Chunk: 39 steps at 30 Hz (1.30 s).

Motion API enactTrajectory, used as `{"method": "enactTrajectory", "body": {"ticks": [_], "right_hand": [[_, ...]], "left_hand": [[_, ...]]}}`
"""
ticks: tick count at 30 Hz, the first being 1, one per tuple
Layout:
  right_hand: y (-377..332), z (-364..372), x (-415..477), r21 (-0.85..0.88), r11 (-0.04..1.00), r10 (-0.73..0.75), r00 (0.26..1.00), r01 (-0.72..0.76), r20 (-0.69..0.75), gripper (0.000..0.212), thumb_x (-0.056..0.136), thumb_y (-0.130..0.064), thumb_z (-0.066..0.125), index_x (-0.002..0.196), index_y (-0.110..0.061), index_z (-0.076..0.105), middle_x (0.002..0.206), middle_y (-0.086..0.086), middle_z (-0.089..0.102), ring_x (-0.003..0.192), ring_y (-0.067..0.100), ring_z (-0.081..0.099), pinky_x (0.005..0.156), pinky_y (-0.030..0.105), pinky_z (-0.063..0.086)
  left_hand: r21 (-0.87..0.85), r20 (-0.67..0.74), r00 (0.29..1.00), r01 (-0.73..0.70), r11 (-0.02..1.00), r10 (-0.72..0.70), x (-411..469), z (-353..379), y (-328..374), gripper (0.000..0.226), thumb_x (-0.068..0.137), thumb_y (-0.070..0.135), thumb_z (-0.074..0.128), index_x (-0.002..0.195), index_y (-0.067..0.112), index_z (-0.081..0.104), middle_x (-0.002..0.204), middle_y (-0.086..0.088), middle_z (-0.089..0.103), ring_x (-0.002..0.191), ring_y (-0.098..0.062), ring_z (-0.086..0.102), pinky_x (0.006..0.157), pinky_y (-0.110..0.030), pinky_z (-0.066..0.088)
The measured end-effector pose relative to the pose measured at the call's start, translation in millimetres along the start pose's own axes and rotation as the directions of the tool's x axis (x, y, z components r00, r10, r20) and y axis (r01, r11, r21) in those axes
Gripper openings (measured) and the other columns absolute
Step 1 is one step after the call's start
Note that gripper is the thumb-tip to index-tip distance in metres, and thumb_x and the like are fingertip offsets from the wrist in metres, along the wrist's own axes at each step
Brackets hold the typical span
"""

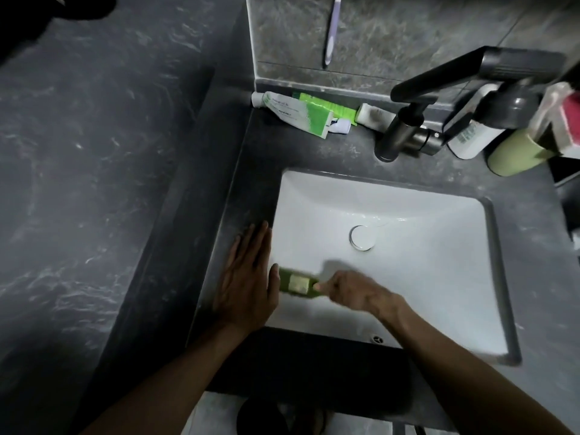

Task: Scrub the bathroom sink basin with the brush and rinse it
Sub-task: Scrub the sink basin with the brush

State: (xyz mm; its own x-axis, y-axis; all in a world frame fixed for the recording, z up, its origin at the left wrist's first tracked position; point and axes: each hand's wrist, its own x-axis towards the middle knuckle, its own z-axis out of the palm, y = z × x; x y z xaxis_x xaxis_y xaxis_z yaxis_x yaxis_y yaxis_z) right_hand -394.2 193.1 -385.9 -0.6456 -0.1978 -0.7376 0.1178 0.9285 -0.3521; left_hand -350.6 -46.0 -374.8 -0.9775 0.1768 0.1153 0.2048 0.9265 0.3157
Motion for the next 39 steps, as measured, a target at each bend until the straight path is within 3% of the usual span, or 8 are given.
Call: {"method": "enactTrajectory", "body": {"ticks": [2,7,13,19,25,33,37,39], "right_hand": [[3.0,7.8,-6.9,-0.019,1.0,0.013,0.999,-0.013,0.045,0.042,0.091,-0.066,0.049,0.069,-0.031,0.06,0.075,-0.009,0.059,0.075,0.014,0.057,0.072,0.029,0.041],[55.6,-22.4,-11.4,-0.168,0.912,0.304,0.89,-0.375,-0.339,0.041,0.101,-0.052,0.038,0.126,-0.026,0.056,0.128,0.003,0.063,0.116,0.025,0.061,0.093,0.035,0.046],[-12.7,15.4,-33.9,0.062,0.998,0.026,0.999,-0.029,0.044,0.041,0.096,-0.057,0.048,0.09,-0.021,0.067,0.091,0.003,0.067,0.093,0.026,0.064,0.078,0.03,0.044],[85.9,-31.6,-24.5,-0.25,0.848,0.365,0.858,-0.467,-0.363,0.036,0.103,-0.041,0.036,0.132,-0.03,0.054,0.121,0.002,0.066,0.109,0.024,0.065,0.088,0.036,0.048],[5.1,24.7,-18.7,-0.162,0.987,0.032,0.996,-0.019,0.08,0.043,0.098,-0.052,0.047,0.105,-0.013,0.065,0.108,0.004,0.069,0.089,0.013,0.064,0.069,0.025,0.044],[93.2,-41.0,-43.6,-0.347,0.809,0.389,0.875,-0.475,-0.29,0.037,0.102,-0.032,0.036,0.128,-0.021,0.058,0.12,0.003,0.066,0.109,0.023,0.063,0.084,0.035,0.048],[29.4,-15.0,-31.6,-0.169,0.957,0.229,0.972,-0.235,-0.053,0.046,0.099,-0.053,0.043,0.128,-0.021,0.057,0.13,0.004,0.061,0.12,0.022,0.057,0.094,0.032,0.042],[1.3,13.4,-25.0,-0.128,0.986,0.118,0.99,-0.108,0.074,0.046,0.095,-0.061,0.044,0.098,-0.019,0.063,0.105,0.007,0.067,0.099,0.024,0.065,0.076,0.027,0.044]], "left_hand": [[0.026,0.007,1.0,-0.003,1.0,0.002,-0.3,-0.6,-1.1,0.067,0.102,0.032,0.037,0.161,0.006,0.019,0.17,-0.007,0.015,0.157,-0.023,0.017,0.127,-0.046,0.018],[0.056,0.052,0.998,0.023,0.998,-0.026,-0.2,1.8,0.9,0.069,0.102,0.037,0.029,0.163,0.009,0.013,0.171,-0.005,0.012,0.157,-0.021,0.015,0.127,-0.043,0.017],[0.014,0.03,0.999,0.02,1.0,-0.021,0.8,3.4,-0.7,0.071,0.099,0.032,0.038,0.162,0.009,0.016,0.171,-0.005,0.013,0.157,-0.021,0.014,0.127,-0.044,0.016],[0.022,0.027,0.999,0.018,1.0,-0.019,-0.2,6.6,-1.5,0.069,0.1,0.035,0.031,0.162,0.008,0.017,0.17,-0.006,0.014,0.157,-0.022,0.014,0.127,-0.042,0.015],[-0.013,0.008,1.0,0.001,1.0,-0.001,0.8,4.5,-0.8,0.068,0.1,0.034,0.034,0.161,0.007,0.021,0.169,-0.006,0.017,0.156,-0.023,0.016,0.126,-0.043,0.018],[-0.038,0.004,1.0,0.012,0.999,-0.012,0.2,7.3,-2.6,0.068,0.1,0.034,0.032,0.161,0.008,0.019,0.17,-0.007,0.017,0.157,-0.022,0.014,0.127,-0.043,0.018],[-0.041,-0.014,1.0,-0.005,0.999,0.004,0.8,5.7,-1.7,0.068,0.099,0.031,0.036,0.161,0.006,0.022,0.169,-0.007,0.019,0.156,-0.024,0.017,0.125,-0.047,0.023],[-0.062,-0.021,1.0,-0.011,0.998,0.009,0.6,6.1,-1.9,0.067,0.099,0.03,0.037,0.16,0.006,0.022,0.169,-0.007,0.02,0.156,-0.024,0.017,0.125,-0.048,0.024]]}}
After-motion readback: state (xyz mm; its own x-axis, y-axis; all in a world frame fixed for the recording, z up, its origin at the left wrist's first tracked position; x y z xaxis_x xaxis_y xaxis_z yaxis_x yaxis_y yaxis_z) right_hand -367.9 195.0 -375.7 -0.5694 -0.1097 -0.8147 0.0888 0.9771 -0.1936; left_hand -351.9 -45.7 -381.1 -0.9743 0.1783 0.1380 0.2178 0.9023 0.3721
